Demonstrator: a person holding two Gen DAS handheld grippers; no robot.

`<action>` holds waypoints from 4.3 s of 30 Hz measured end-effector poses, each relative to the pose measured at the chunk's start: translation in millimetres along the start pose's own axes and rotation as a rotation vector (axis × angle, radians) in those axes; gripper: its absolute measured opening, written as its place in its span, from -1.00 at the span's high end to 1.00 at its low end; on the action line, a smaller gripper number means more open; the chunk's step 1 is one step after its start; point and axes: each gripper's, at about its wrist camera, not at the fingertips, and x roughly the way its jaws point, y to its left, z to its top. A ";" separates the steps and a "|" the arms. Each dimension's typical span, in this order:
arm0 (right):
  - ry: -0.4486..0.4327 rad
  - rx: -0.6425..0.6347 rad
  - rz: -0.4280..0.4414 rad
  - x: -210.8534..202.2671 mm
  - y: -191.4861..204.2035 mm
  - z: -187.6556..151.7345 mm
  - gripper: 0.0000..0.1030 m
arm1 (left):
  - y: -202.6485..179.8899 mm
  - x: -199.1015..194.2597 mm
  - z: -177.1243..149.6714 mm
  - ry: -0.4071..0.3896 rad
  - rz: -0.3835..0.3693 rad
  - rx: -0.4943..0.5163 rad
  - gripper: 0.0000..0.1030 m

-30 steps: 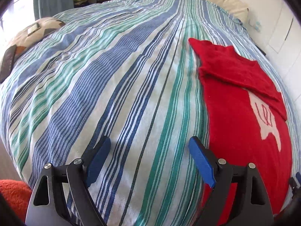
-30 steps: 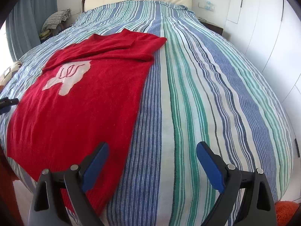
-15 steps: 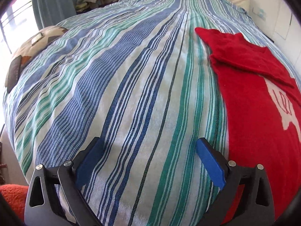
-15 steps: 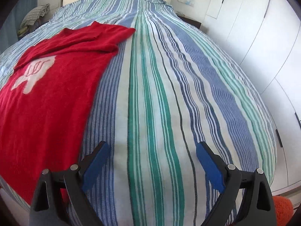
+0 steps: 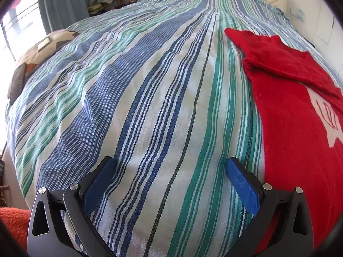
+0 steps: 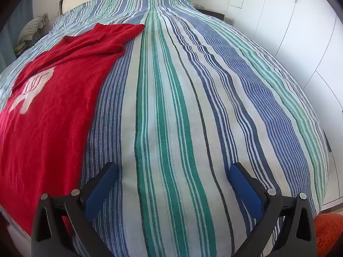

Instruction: Fold small clothes

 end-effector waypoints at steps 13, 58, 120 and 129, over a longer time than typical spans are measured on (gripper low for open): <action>-0.011 -0.006 -0.016 2.0 1.7 -1.2 -0.99 | -2.5 0.9 -0.8 -0.004 0.014 0.006 -0.99; 0.296 0.430 0.776 -31.6 -10.6 -37.6 -0.49 | -43.8 -61.3 -53.6 0.316 -0.338 0.074 -0.56; 0.060 -0.081 0.539 107.9 96.4 192.8 0.43 | -149.1 40.7 166.5 0.054 -0.267 0.228 -0.82; -0.061 -0.067 0.585 45.6 85.4 174.5 0.11 | -122.4 -11.7 107.3 0.035 -0.282 0.118 -0.87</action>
